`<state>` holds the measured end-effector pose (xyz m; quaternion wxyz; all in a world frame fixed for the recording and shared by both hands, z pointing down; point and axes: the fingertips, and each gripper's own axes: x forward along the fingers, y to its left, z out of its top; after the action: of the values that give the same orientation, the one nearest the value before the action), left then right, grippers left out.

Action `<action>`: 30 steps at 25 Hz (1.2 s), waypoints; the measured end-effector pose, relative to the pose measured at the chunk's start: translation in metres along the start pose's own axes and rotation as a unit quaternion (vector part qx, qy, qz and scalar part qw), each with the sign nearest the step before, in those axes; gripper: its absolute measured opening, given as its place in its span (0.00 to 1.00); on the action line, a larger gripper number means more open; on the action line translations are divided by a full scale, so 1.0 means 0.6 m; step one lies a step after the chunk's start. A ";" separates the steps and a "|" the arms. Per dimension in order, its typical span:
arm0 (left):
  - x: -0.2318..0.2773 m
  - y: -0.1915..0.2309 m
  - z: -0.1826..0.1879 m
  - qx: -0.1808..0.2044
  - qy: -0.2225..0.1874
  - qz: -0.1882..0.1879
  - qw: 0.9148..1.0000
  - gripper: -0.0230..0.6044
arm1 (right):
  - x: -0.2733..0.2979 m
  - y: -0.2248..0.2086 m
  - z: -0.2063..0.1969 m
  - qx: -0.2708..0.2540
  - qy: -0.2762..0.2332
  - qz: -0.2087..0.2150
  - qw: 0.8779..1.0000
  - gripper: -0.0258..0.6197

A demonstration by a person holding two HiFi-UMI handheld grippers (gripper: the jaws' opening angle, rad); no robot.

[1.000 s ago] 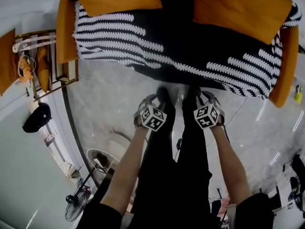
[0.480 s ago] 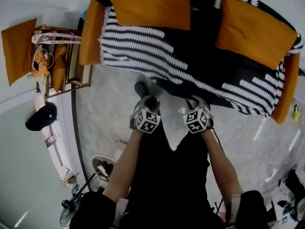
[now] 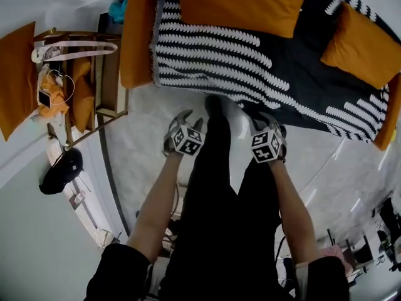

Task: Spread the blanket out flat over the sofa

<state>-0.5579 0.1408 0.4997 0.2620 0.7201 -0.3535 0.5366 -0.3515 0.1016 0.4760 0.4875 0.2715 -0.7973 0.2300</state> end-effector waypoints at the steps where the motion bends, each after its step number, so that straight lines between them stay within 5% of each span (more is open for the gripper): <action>1: 0.014 0.025 -0.017 0.005 0.007 -0.002 1.000 0.34 | 0.018 0.013 0.013 0.000 0.006 0.001 1.000 0.21; 8: 0.167 0.176 -0.101 0.050 0.057 0.009 0.997 0.35 | 0.188 0.056 0.085 -0.043 0.029 0.013 0.999 0.21; 14: 0.316 0.201 -0.105 0.091 0.085 0.002 0.992 0.35 | 0.311 0.037 0.062 -0.067 0.053 0.036 0.996 0.21; 19: 0.380 0.216 -0.130 0.116 0.097 -0.001 0.989 0.35 | 0.383 0.095 0.073 -0.094 0.046 0.063 0.993 0.21; 24: 0.385 0.238 -0.137 0.166 0.086 0.024 0.982 0.23 | 0.429 0.138 0.090 -0.093 0.039 0.076 0.992 0.21; 26: 0.380 0.234 -0.141 0.194 0.085 0.021 0.977 0.07 | 0.446 0.145 0.091 -0.088 0.040 0.079 0.992 0.21; 30: 0.381 0.225 -0.163 0.219 0.092 0.003 0.971 0.06 | 0.480 0.158 0.088 -0.112 0.047 0.082 0.989 0.21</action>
<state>-0.6821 0.0801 0.7464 0.1278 0.7066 -0.2038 0.6655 -0.5567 0.0789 0.7041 0.5313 0.1377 -0.8138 0.1909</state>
